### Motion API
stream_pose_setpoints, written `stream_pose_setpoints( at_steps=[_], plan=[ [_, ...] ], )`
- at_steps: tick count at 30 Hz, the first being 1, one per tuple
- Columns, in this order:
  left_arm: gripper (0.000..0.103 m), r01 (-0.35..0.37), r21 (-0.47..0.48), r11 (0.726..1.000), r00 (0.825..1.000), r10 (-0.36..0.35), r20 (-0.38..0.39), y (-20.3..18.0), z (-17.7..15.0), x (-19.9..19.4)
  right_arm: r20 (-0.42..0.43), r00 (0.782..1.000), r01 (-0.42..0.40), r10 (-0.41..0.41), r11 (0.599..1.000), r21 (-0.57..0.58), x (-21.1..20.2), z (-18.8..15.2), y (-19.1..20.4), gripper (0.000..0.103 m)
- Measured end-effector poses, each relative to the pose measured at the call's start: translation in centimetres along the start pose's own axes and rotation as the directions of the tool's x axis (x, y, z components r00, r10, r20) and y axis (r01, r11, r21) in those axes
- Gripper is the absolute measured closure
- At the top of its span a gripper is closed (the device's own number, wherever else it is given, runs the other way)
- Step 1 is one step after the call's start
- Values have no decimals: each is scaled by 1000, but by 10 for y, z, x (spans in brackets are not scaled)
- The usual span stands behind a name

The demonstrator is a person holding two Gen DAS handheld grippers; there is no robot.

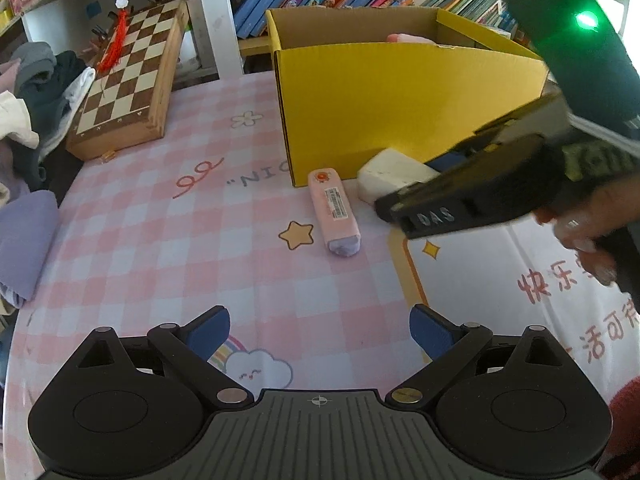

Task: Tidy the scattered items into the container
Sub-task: 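Grasp the white soap bar with the right gripper, then grasp the pink eraser with the left gripper while the right gripper holds the soap, then carry the soap and eraser into the yellow box and open both grippers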

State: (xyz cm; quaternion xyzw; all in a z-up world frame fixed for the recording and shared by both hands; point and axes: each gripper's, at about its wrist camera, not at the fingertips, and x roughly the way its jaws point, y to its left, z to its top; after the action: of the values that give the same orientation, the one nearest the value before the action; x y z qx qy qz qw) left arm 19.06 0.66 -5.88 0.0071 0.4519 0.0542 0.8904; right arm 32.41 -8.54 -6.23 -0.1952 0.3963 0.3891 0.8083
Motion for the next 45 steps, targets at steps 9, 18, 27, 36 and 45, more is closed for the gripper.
stream_pose_setpoints(
  at_steps=[9, 18, 27, 36, 45],
  plan=[
    [6, -5, -6, 1000, 999, 5, 36, -4, 16, 12, -24, 998, 61, -60, 994, 94, -32, -36, -26, 67],
    [10, -11, -12, 1000, 999, 12, 48, -17, 35, 39, -45, 993, 119, -113, 980, 157, -59, -72, -45, 67],
    [41, -18, -19, 1000, 998, 19, 61, -21, 44, 50, -42, 994, 110, -105, 982, 152, -63, -77, -47, 66],
    [65, -7, -40, 999, 998, 10, 69, -21, 52, 58, -38, 995, 99, -95, 984, 151, -61, -76, -47, 63],
    [80, 55, -27, 998, 997, -54, 62, -20, 49, 52, -43, 995, 98, -93, 984, 150, -61, -75, -46, 64]
  ],
)
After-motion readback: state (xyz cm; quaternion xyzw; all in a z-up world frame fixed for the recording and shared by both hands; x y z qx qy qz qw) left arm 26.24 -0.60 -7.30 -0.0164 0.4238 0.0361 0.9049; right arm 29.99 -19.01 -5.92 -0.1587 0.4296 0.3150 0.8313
